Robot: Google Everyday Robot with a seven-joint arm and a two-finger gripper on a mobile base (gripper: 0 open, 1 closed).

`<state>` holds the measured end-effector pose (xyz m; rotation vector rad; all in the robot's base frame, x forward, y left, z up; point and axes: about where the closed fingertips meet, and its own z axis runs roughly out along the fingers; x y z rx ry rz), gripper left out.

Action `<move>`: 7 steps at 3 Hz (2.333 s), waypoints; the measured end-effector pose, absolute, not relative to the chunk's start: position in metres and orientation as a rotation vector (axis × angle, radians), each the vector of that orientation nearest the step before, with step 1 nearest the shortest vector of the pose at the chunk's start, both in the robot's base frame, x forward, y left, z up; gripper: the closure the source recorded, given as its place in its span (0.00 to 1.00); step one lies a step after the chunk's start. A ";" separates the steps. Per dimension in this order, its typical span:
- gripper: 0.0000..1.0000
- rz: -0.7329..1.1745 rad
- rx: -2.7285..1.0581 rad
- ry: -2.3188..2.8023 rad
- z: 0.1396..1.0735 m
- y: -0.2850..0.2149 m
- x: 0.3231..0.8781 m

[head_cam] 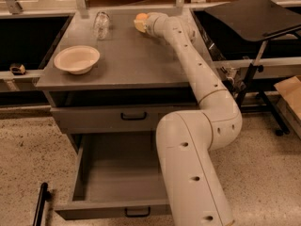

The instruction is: Place orange into middle drawer

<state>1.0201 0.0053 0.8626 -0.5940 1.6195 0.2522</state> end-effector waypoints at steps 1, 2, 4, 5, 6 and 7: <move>1.00 0.249 -0.590 1.622 0.861 0.007 1.017; 1.00 0.267 -0.606 1.623 0.859 0.008 1.001; 1.00 0.306 -0.731 1.507 0.881 0.010 0.934; 1.00 0.337 -0.847 1.421 0.890 0.012 0.898; 1.00 0.344 -0.847 1.421 0.891 0.013 0.898; 1.00 0.437 -0.876 1.378 0.899 0.023 0.890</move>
Offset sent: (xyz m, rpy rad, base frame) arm -0.0830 0.0031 -0.0138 -0.0009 0.0074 0.0373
